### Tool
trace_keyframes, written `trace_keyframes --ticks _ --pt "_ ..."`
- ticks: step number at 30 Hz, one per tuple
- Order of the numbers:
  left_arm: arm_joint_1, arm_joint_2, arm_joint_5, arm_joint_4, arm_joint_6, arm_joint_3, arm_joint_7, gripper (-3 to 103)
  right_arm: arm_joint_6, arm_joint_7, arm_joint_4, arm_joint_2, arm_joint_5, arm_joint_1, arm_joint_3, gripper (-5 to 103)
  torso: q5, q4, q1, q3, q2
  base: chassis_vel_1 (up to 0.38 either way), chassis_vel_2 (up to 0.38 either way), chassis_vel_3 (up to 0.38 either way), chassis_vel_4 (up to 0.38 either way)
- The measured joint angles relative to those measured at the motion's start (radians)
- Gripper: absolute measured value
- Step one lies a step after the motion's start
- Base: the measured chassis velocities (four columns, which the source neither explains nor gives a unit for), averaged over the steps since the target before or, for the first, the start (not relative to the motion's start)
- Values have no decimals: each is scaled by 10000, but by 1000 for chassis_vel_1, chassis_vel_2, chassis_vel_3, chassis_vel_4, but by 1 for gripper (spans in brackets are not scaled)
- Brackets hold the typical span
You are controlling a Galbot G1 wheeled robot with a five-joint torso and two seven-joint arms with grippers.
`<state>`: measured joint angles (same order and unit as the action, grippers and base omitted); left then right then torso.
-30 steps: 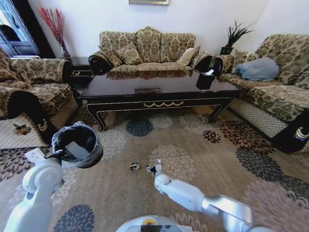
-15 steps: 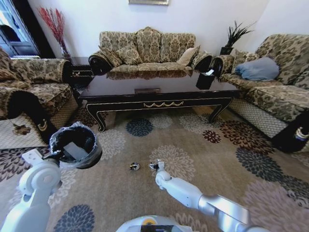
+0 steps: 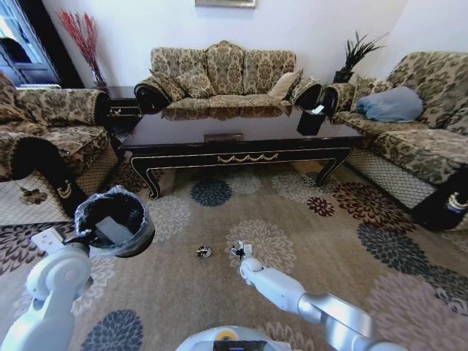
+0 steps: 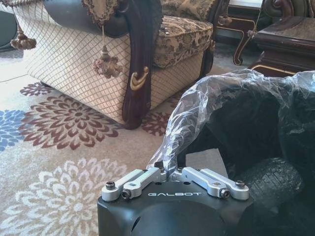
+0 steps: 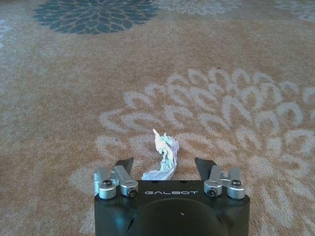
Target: Move to the front of the table and pick up the trash from the floor, then place it into the trash bin.
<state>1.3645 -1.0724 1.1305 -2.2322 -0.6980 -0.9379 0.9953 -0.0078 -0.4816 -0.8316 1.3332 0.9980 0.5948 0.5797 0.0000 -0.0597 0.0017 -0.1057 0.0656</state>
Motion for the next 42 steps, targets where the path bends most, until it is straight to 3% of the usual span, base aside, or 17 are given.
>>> trace_keyframes --ticks 2,8,12,14,15,17,18,26,31,39,42 --pt "-2 31 -1 0 0 -15 -3 2 1 67 99 12 -34 -3 -1 62 0 1 0 0 0 0 0 0 0" --pt "-71 60 2 35 0 -12 -17 2 7 146 160 -10 -147 28 -9 46 0 -1 0 0 0 0 0 0 0" --pt "-163 61 -7 140 0 93 -19 2 11 169 137 -32 -241 72 -20 25 0 0 0 0 1 0 0 0 0" --pt "-188 60 -7 154 0 120 -19 2 12 196 137 -34 -289 82 -20 25 0 0 0 0 1 0 0 0 0" --pt "-221 59 -8 176 0 156 -20 2 14 245 140 -34 -368 108 -20 14 0 0 0 0 1 0 0 0 0" --pt "-238 60 -9 187 0 172 -20 2 19 266 145 -34 -427 131 -19 14 0 0 0 0 1 0 0 0 0" --pt "-251 64 -10 195 1 187 -21 2 34 282 143 -34 -497 160 -19 3 0 0 0 0 1 0 0 0 0" --pt "-341 105 2 202 1 261 -21 2 293 302 -455 -276 -941 314 -10 0 0 0 0 0 3 0 0 0 0" --pt "-418 98 20 232 1 398 -21 2 1062 341 -1537 -801 -1630 298 -113 0 2 0 0 0 3 0 0 0 0" --pt "-734 -24 408 561 0 792 10 2 1687 529 -4146 -2384 -1748 -474 -172 0 1 -2 0 0 3 0 0 0 0" --pt "-1098 -12 907 992 50 1027 156 2 2214 1220 -5333 -2906 -1848 -1170 77 0 0 -4 0 0 3 0 0 0 0"
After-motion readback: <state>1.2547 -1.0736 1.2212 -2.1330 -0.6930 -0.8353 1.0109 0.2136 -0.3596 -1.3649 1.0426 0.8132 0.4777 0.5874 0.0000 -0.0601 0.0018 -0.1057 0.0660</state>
